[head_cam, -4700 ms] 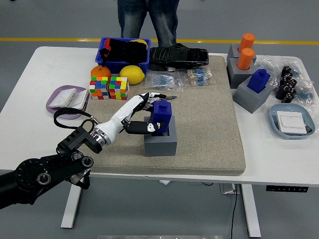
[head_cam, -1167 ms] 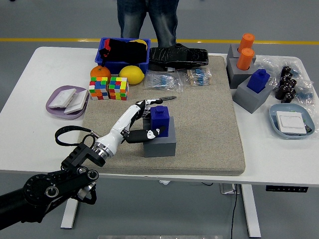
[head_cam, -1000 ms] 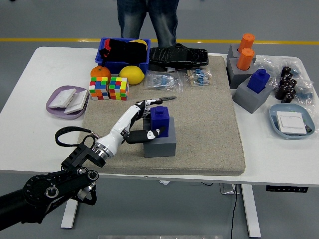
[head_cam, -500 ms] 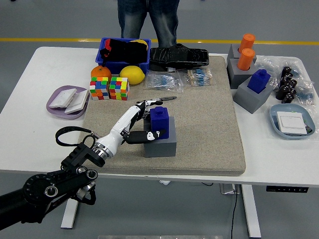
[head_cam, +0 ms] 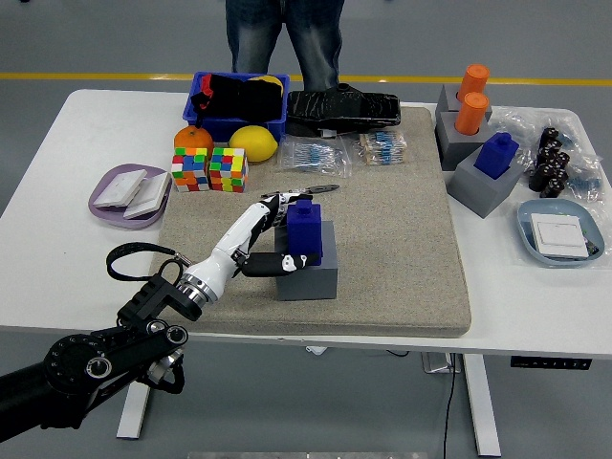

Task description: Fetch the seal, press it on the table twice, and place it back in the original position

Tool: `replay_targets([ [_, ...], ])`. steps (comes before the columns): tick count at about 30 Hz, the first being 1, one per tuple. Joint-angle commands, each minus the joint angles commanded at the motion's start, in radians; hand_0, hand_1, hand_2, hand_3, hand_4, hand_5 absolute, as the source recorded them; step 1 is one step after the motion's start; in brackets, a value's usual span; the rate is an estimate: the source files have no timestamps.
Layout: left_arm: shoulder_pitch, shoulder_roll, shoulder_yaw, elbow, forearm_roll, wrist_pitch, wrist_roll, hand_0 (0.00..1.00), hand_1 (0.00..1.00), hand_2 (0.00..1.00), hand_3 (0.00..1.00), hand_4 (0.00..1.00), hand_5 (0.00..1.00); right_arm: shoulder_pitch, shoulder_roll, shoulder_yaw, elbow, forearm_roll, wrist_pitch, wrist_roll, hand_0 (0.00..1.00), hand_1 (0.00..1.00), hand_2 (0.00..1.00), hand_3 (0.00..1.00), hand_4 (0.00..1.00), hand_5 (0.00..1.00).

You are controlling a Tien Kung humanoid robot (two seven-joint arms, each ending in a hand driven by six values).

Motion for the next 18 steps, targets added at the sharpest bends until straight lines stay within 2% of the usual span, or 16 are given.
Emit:
replay_targets([
  [10,-0.003,0.000,0.001,-0.003,0.002,0.014,-0.007,0.655,0.671,0.616,0.814,0.867,0.002,0.001,-0.001,0.000,0.000,0.001,0.000,0.001,0.787,0.683,0.656,0.618,0.798,0.449],
  [11,-0.003,0.000,0.001,-0.003,0.004,0.015,-0.006,0.644,0.542,0.541,0.808,0.848,0.002,0.001,-0.001,0.001,0.000,0.000,0.000,0.001,0.787,0.683,0.656,0.618,0.797,0.449],
  [16,-0.003,0.000,0.001,-0.009,0.009,0.024,-0.007,0.644,0.542,0.541,0.808,0.848,0.002,0.001,0.000,-0.001,0.000,0.001,0.000,0.001,0.787,0.683,0.656,0.618,0.797,0.449],
  [18,-0.003,0.000,0.001,-0.011,0.011,0.028,-0.008,0.642,0.532,0.516,0.805,0.817,0.002,0.000,0.000,-0.001,0.000,0.000,0.000,0.001,0.787,0.683,0.656,0.618,0.799,0.451],
])
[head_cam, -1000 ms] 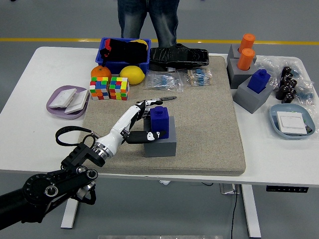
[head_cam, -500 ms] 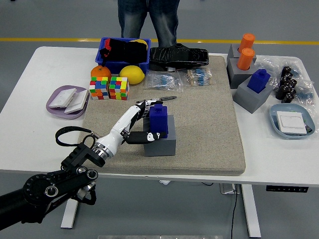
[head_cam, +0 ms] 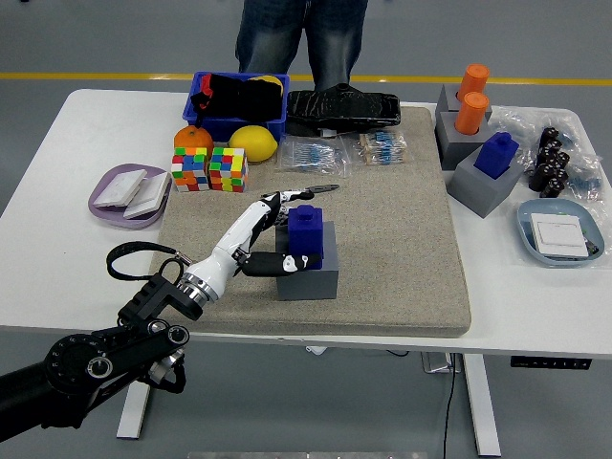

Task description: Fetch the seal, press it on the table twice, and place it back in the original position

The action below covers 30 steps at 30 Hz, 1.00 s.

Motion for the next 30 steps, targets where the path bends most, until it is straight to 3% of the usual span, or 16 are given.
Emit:
replay_targets([
  [30,0.001,-0.006,-0.001,0.018,0.024,0.051,-0.040,0.613,0.535,0.488,0.787,0.774,0.002,0.000,0.000,-0.003,0.000,0.002,0.000,0.001,0.788,0.683,0.655,0.622,0.798,0.451],
])
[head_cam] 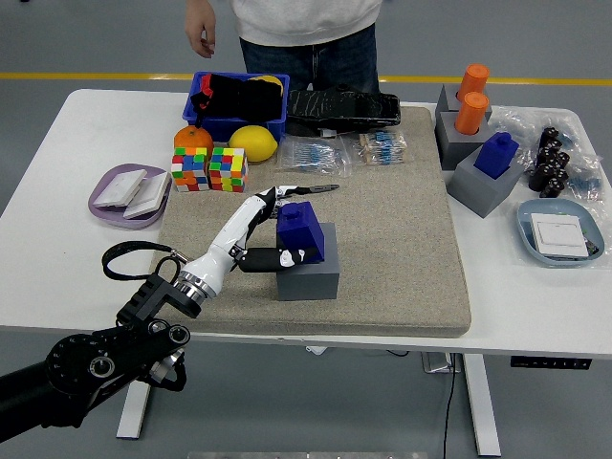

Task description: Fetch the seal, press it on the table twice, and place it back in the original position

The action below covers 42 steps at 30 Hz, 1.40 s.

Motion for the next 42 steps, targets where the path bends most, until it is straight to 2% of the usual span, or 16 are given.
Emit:
replay_targets([
  [13,-0.016,-0.008,0.008,0.005,0.068,0.028,0.010,0.601,0.534,0.489,0.783,0.757,0.002,0.003,0.000,-0.002,0.000,0.001,0.000,0.001,0.786,0.683,0.655,0.622,0.799,0.451],
  [24,-0.049,0.004,0.029,0.021,0.102,0.022,0.038,0.595,0.533,0.491,0.781,0.743,0.002,0.004,-0.001,-0.006,-0.001,0.001,-0.001,0.001,0.786,0.682,0.655,0.622,0.800,0.456],
  [42,-0.047,0.008,0.047,0.022,0.161,0.026,0.055,0.588,0.532,0.491,0.778,0.731,0.002,0.001,-0.002,-0.012,0.000,0.002,-0.001,0.002,0.789,0.683,0.655,0.623,0.800,0.455],
])
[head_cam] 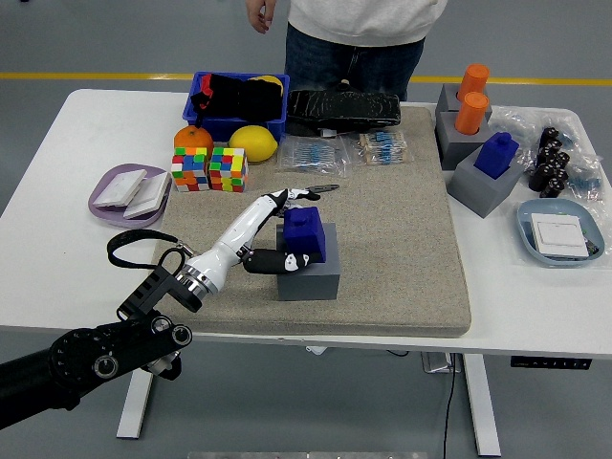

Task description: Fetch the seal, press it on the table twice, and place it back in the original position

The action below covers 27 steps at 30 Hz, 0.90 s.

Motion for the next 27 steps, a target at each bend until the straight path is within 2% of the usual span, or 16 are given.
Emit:
replay_targets([
  [13,-0.013,0.004,-0.010,-0.021,0.076,0.012,0.022,0.587,0.532,0.491,0.777,0.729,0.002,0.000,-0.001,-0.002,0.000,0.000,-0.001,0.000,0.789,0.682,0.655,0.624,0.800,0.454],
  [20,-0.037,0.022,-0.018,-0.034,0.144,-0.005,0.072,0.588,0.532,0.491,0.777,0.727,0.002,0.003,-0.004,-0.001,0.001,0.003,0.000,0.001,0.786,0.683,0.655,0.624,0.800,0.456],
  [27,-0.063,0.039,0.009,-0.038,0.211,-0.039,0.130,0.588,0.533,0.491,0.777,0.727,0.002,0.004,-0.003,0.000,0.001,0.005,0.001,0.000,0.786,0.683,0.655,0.624,0.800,0.455],
])
